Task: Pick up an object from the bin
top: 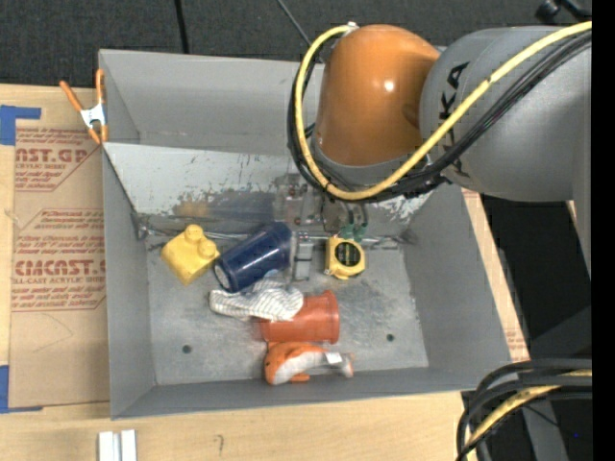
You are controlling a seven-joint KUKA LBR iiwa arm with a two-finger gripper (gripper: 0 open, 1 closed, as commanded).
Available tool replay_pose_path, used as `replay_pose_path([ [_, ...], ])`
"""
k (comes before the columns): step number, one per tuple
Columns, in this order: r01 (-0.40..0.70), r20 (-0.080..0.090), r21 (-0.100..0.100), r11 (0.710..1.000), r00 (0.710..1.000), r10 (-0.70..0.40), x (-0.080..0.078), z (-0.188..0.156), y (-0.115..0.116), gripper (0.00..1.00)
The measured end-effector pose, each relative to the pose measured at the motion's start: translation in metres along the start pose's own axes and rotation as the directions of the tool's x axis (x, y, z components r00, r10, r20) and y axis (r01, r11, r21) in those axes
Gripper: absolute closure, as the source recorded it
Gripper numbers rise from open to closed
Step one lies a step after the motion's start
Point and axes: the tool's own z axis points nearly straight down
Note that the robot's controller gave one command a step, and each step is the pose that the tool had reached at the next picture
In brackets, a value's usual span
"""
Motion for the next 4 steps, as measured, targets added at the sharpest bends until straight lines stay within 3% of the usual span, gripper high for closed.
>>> replay_pose_path([
  [1, -0.001, 0.008, -0.001, 1.0, 1.0, 0.001, -0.001, -0.005, 0.0, 0.0],
  [2, 0.049, 0.015, 0.0, 0.999, 0.999, -0.049, 0.001, 0.036, -0.001, 0.0],
  [3, 0.149, 0.012, 0.001, 0.989, 0.989, -0.149, 0.001, 0.096, 0.01, 0.0],
  [4, 0.296, 0.009, 0.0, 0.955, 0.955, -0.296, -0.009, 0.132, -0.002, 1.0],
])
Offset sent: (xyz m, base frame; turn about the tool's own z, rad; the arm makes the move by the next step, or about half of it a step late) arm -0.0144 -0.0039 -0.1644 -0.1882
